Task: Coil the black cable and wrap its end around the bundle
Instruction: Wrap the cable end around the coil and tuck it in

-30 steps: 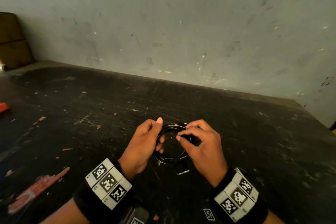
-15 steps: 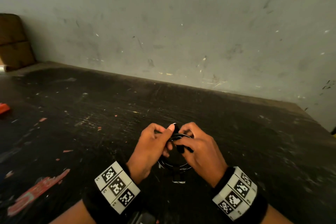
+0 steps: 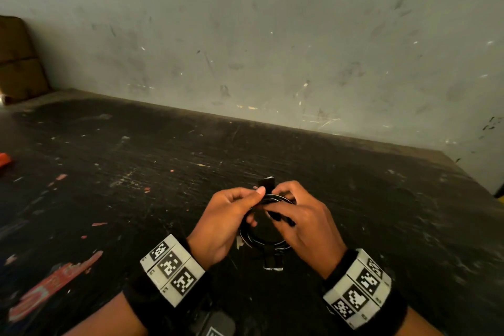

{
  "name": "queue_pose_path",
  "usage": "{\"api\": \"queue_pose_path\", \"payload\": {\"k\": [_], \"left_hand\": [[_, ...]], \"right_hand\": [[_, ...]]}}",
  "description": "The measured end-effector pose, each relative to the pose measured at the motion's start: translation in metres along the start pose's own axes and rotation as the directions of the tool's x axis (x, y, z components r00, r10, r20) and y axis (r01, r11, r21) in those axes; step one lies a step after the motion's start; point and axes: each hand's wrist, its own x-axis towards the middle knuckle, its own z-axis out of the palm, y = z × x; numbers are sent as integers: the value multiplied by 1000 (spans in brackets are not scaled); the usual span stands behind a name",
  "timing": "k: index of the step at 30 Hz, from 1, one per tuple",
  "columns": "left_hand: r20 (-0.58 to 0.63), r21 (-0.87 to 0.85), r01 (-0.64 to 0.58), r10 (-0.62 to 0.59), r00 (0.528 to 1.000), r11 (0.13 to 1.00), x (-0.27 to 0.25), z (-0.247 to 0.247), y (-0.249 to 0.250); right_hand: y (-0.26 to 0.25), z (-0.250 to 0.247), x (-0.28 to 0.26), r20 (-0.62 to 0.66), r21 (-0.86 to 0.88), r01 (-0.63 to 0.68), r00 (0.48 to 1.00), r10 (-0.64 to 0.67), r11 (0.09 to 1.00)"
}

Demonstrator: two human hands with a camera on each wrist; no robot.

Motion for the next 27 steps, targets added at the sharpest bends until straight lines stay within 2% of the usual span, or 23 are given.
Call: {"api": "queue_pose_path", "payload": {"k": [6,9,12,13,15,17,20,24,27], "left_hand": [[-70,-128,8,-17,997,992,4,0,-5],[-96,-59,-11,6,995,998,3,4,-9],[-71,56,-34,38,997,998,0,7,-12],[-57,77,-47,52,997,996,-2,6,-12],[-26,100,-62,65,998,993,-4,5,-10],[9,119,-73,73,997,990,-6,4,-6],[73,159,-97,87,994,983,-7,0,-4],[163,272,-166,124,979,948,-7,-8,-2],[189,360,-258,201,961,896,-5,-11,-2]], "right_hand": [[1,-9,-3,-45,-120,47,998,-53,992],[-3,-12,-2,-25,-191,128,990,-135,973],[-4,-14,2,38,-206,217,976,-213,954],[-4,-14,4,39,-150,201,980,-197,968],[1,-14,8,1,82,88,996,-88,993],[6,-16,11,-13,286,-36,999,41,958],[8,-16,15,40,385,-177,984,175,906],[3,-12,17,137,553,-278,960,244,785],[4,-10,17,167,607,-337,939,299,720]]}}
